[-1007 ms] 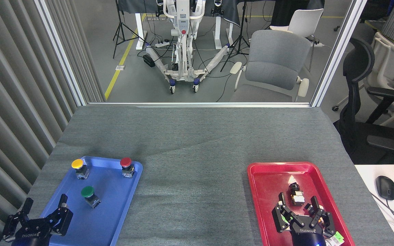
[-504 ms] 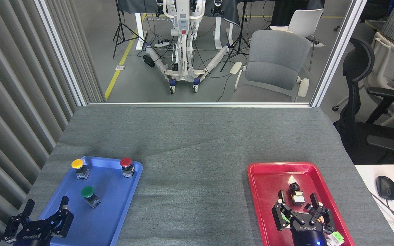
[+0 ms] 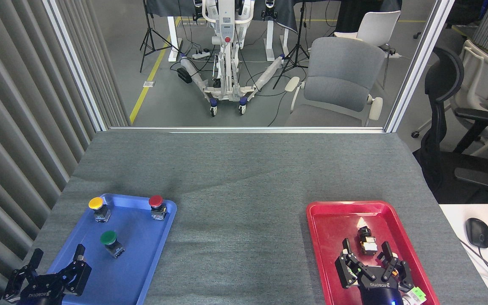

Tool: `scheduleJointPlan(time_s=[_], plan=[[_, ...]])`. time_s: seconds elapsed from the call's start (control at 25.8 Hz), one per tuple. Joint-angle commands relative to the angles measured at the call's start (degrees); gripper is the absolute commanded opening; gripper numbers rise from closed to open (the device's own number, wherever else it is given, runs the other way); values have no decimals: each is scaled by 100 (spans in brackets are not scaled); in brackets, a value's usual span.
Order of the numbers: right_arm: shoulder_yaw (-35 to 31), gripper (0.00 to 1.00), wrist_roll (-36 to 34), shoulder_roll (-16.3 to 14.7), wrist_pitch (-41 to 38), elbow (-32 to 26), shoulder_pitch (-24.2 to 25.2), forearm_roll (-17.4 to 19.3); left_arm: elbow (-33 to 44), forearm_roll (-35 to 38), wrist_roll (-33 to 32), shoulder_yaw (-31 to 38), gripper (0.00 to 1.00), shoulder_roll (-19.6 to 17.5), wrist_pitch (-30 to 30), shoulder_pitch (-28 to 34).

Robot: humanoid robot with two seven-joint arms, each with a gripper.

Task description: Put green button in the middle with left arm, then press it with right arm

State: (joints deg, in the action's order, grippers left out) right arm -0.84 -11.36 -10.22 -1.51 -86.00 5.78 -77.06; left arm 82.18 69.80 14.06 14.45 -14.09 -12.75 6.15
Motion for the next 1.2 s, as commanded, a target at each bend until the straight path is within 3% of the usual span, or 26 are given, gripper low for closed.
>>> scheduleJointPlan(time_s=[0.0,0.27,0.77,1.16], plan=[[-3,100,20,20,-25,-13,-7,-20,-79,-2,-9,-13,99,12,1,0],[-12,100,-6,-24,-25,215,-7,-11,-158,-2,0,-118,99,38,-8,-18],[40,100,-6,-24,-60,189,-121,-46,-773,112,18,-988,99,161,62,-299],[304,100,20,134,-7,-83,-34,-99,-1749,130,9,-1480,99,152,89,-1011]])
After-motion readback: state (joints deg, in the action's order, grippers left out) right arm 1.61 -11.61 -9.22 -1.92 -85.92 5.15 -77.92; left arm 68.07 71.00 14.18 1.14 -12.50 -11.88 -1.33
